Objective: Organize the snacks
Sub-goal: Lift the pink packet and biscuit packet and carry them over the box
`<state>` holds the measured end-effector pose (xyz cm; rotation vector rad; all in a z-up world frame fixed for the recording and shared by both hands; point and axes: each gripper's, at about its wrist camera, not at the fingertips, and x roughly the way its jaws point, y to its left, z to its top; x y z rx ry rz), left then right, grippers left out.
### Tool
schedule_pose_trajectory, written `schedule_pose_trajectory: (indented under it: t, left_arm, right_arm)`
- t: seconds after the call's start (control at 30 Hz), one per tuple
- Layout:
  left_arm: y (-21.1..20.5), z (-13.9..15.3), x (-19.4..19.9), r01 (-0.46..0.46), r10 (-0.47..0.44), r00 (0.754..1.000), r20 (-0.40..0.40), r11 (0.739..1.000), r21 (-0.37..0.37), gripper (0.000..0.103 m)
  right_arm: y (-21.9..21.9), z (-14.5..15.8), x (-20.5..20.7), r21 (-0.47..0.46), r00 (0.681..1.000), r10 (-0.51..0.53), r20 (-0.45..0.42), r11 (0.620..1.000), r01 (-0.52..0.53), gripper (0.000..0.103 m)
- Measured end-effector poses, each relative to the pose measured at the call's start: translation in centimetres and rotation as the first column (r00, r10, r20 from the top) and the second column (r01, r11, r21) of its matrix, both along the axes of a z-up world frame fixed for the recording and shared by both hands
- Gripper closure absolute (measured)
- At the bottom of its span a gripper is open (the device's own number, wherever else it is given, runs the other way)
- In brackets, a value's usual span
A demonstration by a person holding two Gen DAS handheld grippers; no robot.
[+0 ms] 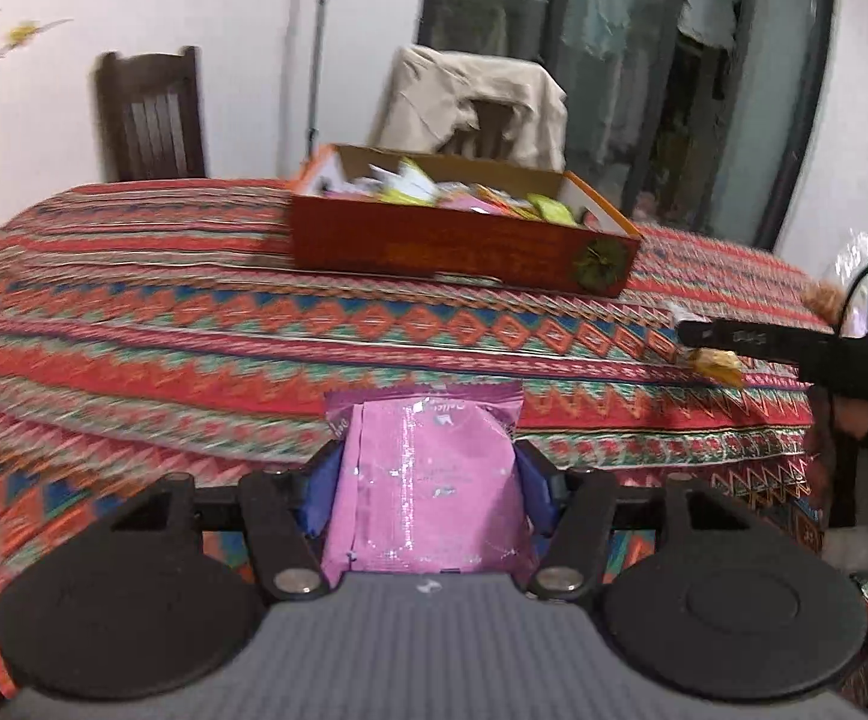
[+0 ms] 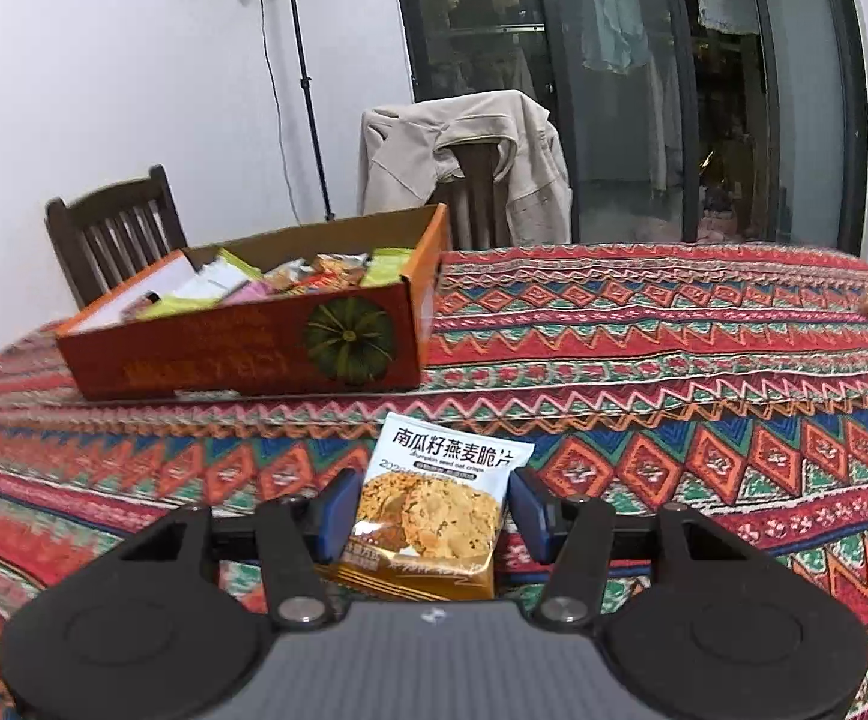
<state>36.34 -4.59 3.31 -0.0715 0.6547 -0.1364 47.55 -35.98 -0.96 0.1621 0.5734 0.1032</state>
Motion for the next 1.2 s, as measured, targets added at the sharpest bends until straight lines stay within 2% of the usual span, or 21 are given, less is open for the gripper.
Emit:
schedule_pose_trajectory:
  t: [0.13, 0.27, 0.43, 0.6, 0.7, 0.87, 1.03, 1.2]
  left_arm:
    - [3.4, 0.9, -3.1, -0.053, 0.053, 0.998, 0.038, 0.999, -0.002, 0.042]
    - [5.9, 1.1, -4.8, -0.07, 0.071, 0.997, 0.039, 0.997, -0.026, 0.042]
    - [7.1, 1.1, -5.0, -0.065, 0.067, 0.997, 0.045, 0.997, -0.05, 0.042]
    - [6.9, 1.0, -4.3, -0.026, 0.031, 0.998, 0.056, 0.996, -0.079, 0.042]
    - [6.9, 1.5, -3.4, -0.001, 0.006, 0.998, 0.063, 0.997, -0.081, 0.042]
    - [6.8, 4.2, -0.5, 0.087, -0.08, 0.991, 0.105, 0.994, -0.067, 0.042]
    - [6.1, 7.1, 4.3, 0.141, -0.129, 0.979, 0.156, 0.988, -0.065, 0.042]
    - [4.4, 8.9, 10.8, 0.161, -0.147, 0.973, 0.178, 0.985, -0.067, 0.042]
  right_arm:
    - [1.4, 2.7, -3.0, 0.002, 0.998, 0.019, 0.061, 1.0, -0.02, 0.049]
    - [3.7, 4.5, -8.6, 0.004, 0.989, 0.112, 0.102, 0.994, -0.113, 0.049]
    - [5.4, 5.1, -14.9, -0.009, 0.982, 0.165, 0.09, 0.986, -0.165, 0.049]
    - [6.2, 5.5, -17.2, -0.075, 0.983, 0.17, 0.07, 0.983, -0.165, 0.049]
    - [6.1, 5.7, -17.0, -0.076, 0.984, 0.165, 0.069, 0.984, -0.159, 0.049]
    - [6.2, 7.3, -15.3, -0.094, 0.978, 0.186, 0.092, 0.98, -0.178, 0.049]
    - [6.2, 10.2, -10.4, -0.131, 0.964, 0.219, 0.15, 0.971, -0.2, 0.049]
    - [5.6, 12.0, -3.8, -0.124, 0.959, 0.227, 0.17, 0.97, -0.208, 0.048]
